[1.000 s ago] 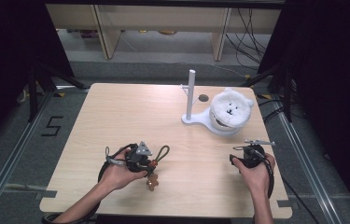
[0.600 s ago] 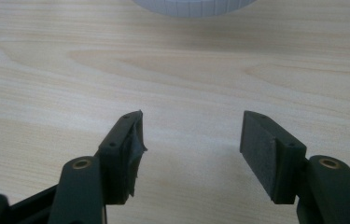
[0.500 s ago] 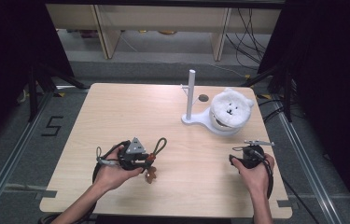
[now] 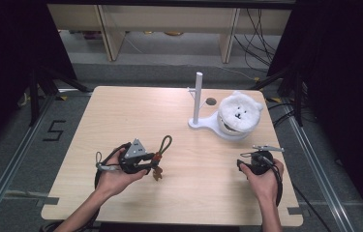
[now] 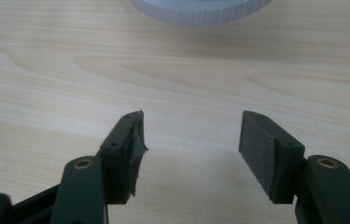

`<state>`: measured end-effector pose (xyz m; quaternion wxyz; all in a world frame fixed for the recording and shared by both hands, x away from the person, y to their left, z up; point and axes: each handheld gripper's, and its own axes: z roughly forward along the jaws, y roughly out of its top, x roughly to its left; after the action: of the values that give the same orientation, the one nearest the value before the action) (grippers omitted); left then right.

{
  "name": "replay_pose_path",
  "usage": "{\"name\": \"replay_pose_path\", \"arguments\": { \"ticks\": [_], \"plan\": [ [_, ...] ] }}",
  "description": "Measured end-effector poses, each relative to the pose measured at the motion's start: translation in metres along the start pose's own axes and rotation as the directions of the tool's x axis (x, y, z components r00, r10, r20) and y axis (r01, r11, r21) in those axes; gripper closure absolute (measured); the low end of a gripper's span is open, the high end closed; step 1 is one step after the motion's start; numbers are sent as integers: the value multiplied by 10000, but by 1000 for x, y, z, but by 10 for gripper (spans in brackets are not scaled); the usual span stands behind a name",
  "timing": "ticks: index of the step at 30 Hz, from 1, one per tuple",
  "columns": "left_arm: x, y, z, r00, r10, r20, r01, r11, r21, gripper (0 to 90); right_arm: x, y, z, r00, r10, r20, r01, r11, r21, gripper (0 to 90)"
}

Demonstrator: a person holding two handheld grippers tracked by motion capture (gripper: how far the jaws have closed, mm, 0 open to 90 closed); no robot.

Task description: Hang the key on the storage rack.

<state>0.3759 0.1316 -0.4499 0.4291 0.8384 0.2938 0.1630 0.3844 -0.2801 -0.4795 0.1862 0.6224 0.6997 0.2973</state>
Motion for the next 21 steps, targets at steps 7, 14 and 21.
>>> {"name": "replay_pose_path", "arguments": {
  "ticks": [7, 14, 21],
  "plan": [
    [2, 3, -1, 9996, -288, 22, 289, 9972, -690, 673, -1, -1, 0, 9999, -57, -158, 54, 9999, -151, 415],
    [7, 8, -5, 9997, -190, -150, 176, 9960, -881, 672, 0, -1, -1, 10000, 27, -13, -28, 10000, -92, 414],
    [9, 14, -7, 9983, -496, -294, 446, 9875, -1511, 672, 0, -1, -2, 10000, -37, -90, 36, 9999, -107, 414]
  ]
}}
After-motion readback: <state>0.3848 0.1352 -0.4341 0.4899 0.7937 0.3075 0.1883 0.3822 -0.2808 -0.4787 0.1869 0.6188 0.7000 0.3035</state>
